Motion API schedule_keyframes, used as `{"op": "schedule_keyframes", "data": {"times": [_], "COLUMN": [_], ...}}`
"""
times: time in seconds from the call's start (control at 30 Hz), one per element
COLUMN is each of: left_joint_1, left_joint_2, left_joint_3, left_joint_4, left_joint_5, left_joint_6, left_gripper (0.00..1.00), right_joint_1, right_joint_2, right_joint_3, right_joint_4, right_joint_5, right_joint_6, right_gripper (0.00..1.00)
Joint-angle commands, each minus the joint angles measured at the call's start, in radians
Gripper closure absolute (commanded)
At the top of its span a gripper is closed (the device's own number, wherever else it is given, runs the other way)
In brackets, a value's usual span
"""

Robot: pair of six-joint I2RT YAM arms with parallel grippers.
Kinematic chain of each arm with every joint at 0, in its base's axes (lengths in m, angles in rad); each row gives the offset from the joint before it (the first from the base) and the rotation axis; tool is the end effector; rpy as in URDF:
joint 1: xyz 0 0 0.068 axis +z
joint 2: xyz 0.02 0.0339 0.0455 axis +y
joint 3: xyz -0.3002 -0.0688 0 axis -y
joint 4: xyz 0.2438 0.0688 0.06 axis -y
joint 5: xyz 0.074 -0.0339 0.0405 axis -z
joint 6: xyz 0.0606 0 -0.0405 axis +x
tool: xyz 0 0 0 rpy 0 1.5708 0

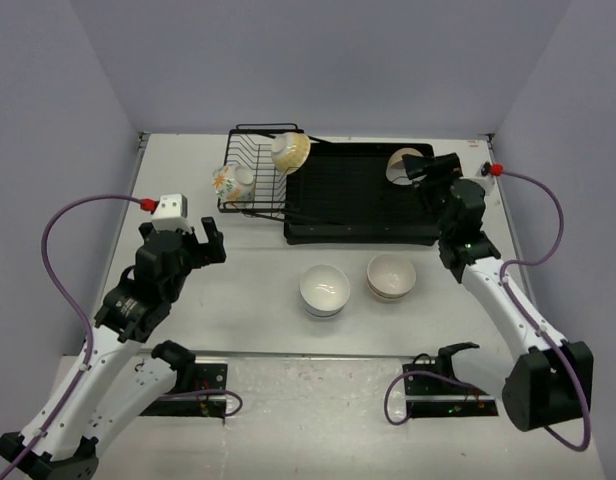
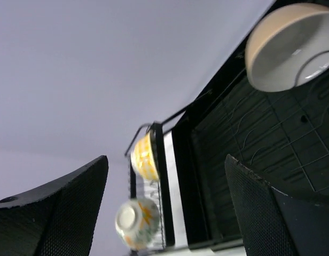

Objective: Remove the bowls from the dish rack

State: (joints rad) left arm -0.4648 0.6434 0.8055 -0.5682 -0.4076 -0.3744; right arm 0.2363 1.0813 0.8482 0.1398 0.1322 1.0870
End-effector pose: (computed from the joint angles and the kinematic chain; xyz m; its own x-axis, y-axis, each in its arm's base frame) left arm 0.1268 -0.0367 0.3409 -0.3601 -0.1950 -0.9123 -0.0491 0.9805 -0.1902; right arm 0.2580 0.0539 0.3680 -0.1346 0.8702 -0.4740 0.0316 0.4819 0.8757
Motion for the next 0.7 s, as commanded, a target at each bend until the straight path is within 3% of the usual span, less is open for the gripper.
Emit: {"op": "schedule_keyframes", "data": {"times": [0.0, 0.13, 0.33, 0.67], "left_joint_1": [0.008, 0.008, 0.028, 0.048], "left_joint_2": [-0.010, 0.009, -0.008, -0.007], "left_joint_3": [0.001, 0.007, 0.044, 0.038], "left_joint_4": [0.016, 0.002, -0.102, -0.076], "left_joint_5": [0.001, -0.049, -0.258, -0.218], "left_joint_6": [0.005, -0.010, -0.115, -0.086], "left_gripper": [0.00, 0.00, 0.00, 0.00], "right_joint_1": [-0.080, -0.123, -0.157, -0.158], "right_joint_2": [0.084, 0.227, 0.411, 0.581], "right_joint_3": [-0.063, -0.022, 0.095, 0.178], "right_joint_4": [0.284, 0.284, 0.296, 0.273], "right_joint_5": [0.080, 0.066, 0.009, 0.049], "right_joint_6": [0.368, 0.513, 0.491, 0.540], "right_gripper": [0.11, 0.13, 0.16, 0.21]}}
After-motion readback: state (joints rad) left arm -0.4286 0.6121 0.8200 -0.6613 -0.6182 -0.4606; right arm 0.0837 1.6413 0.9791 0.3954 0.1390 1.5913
